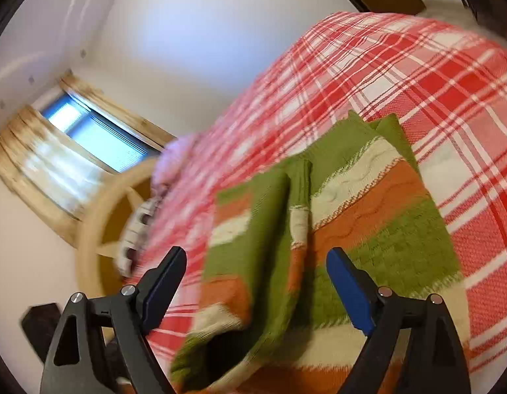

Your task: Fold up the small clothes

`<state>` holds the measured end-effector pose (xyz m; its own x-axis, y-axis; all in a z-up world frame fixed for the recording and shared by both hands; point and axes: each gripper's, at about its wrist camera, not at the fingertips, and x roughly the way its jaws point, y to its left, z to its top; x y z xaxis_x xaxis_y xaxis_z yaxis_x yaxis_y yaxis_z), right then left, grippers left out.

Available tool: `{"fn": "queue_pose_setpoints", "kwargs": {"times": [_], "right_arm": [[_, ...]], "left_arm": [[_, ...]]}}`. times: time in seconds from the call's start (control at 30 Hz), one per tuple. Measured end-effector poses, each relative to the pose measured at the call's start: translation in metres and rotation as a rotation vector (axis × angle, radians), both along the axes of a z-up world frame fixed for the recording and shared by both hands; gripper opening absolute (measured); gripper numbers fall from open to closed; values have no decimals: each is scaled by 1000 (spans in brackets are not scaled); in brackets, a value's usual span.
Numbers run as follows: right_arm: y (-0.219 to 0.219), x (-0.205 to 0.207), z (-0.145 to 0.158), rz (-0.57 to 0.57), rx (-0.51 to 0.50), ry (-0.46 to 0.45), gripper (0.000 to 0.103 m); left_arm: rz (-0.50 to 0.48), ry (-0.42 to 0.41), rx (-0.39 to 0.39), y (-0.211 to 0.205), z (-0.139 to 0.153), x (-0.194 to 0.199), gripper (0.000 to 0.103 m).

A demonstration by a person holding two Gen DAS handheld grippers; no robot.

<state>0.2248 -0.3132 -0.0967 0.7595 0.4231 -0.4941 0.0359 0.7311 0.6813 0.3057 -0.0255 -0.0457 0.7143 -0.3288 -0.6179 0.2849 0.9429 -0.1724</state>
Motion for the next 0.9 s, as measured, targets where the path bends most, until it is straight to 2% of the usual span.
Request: {"fn": "queue_pose_setpoints", "kwargs": {"times": [0.13, 0.23, 0.3, 0.37, 0.4, 0.43, 0.47, 0.53, 0.63, 0.77, 0.9], "right_arm": [[30, 26, -8, 54, -96, 47, 87], [58, 41, -10, 112, -166, 66, 72], [74, 48, -9, 119, -280, 82, 67], [81, 54, -10, 107, -344, 106, 62], [80, 53, -12, 96, -365, 111, 55], [81, 53, -12, 88, -391, 115, 35], [81, 52, -12, 91, -415, 112, 23], [80, 50, -9, 107, -438, 81, 18], [85, 43, 4, 118, -499, 32, 15], [81, 26, 43, 117, -560, -116, 14], [57, 11, 66, 97, -618, -179, 14]], "left_arm": [[106, 67, -34, 36, -12, 18, 56], [165, 94, -54, 56, -22, 26, 56], [186, 96, -43, 61, -27, 29, 56], [195, 112, -41, 64, -32, 33, 56], [197, 123, -45, 65, -35, 34, 56], [197, 131, -50, 69, -37, 33, 56], [200, 139, -54, 70, -38, 34, 56], [206, 151, -63, 72, -41, 36, 56], [216, 157, -65, 71, -42, 37, 56], [222, 148, -59, 68, -39, 41, 56], [209, 117, -50, 60, -30, 45, 56]]}}
